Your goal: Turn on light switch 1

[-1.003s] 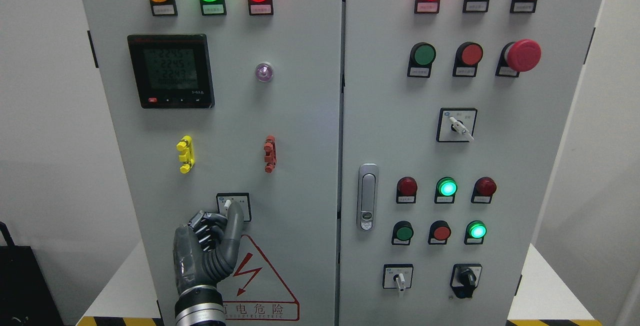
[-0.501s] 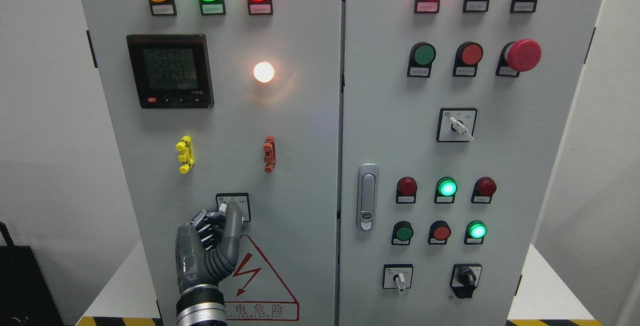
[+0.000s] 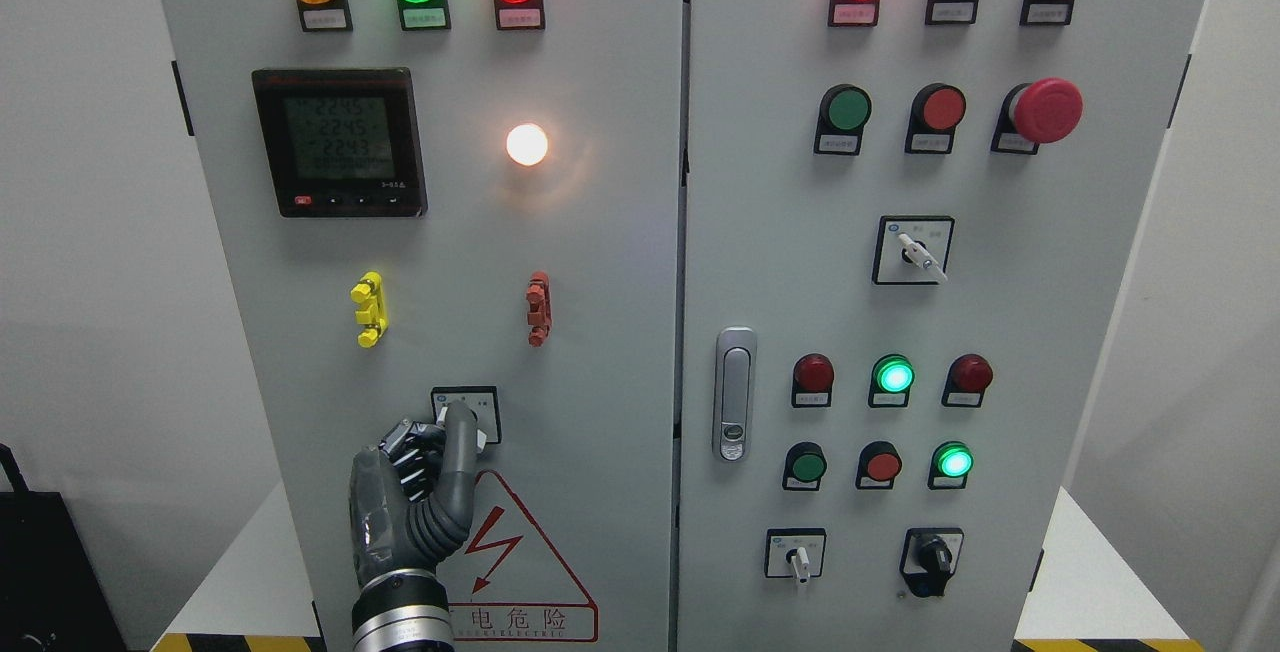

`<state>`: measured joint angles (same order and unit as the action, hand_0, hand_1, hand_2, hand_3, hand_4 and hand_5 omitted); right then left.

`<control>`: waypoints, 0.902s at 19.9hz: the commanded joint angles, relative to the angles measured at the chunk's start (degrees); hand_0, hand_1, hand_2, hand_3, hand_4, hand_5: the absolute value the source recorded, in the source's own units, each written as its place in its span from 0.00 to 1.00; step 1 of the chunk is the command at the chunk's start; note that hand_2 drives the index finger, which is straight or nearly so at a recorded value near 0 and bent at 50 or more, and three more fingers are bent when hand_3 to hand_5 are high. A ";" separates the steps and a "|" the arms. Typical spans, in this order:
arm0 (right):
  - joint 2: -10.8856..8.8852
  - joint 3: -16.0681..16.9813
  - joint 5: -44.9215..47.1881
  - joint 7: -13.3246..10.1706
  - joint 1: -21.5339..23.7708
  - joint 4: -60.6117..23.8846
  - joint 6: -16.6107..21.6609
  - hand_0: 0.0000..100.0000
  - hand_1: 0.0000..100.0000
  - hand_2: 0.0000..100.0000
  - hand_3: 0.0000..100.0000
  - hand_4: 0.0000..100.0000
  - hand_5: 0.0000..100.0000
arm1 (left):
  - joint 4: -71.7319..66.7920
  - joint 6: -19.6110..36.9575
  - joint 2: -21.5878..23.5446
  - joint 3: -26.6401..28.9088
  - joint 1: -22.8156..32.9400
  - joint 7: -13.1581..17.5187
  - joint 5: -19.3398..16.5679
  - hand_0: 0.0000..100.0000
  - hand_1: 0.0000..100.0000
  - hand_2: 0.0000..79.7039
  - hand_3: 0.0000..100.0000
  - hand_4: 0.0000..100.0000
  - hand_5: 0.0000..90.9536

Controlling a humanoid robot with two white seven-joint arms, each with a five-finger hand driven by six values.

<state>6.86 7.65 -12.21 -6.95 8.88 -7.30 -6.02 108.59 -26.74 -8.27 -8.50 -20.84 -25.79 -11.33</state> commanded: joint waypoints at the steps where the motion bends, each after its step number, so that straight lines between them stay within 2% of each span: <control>1: 0.00 0.00 0.00 0.00 0.00 0.00 0.04 0.05 0.00 0.00 0.00 0.00 0.00 | 0.04 0.02 0.00 -0.29 0.01 0.04 -0.01 0.37 0.38 0.77 0.95 0.93 0.91; 11: 0.00 0.00 0.00 0.09 0.00 0.00 0.04 0.05 0.00 0.00 0.00 0.00 0.00 | 0.04 0.03 0.00 -0.38 0.19 0.04 -0.01 0.26 0.38 0.78 0.96 0.94 0.91; 18: 0.00 0.00 0.08 0.00 0.00 0.00 0.04 0.05 0.00 0.00 0.00 0.00 0.00 | 0.13 0.55 0.09 -0.29 0.80 0.04 -0.01 0.23 0.37 0.79 0.96 0.94 0.92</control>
<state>6.86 7.65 -12.21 -6.97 8.88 -7.29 -6.02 108.66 -26.42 -8.25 -8.78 -20.42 -25.80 -11.34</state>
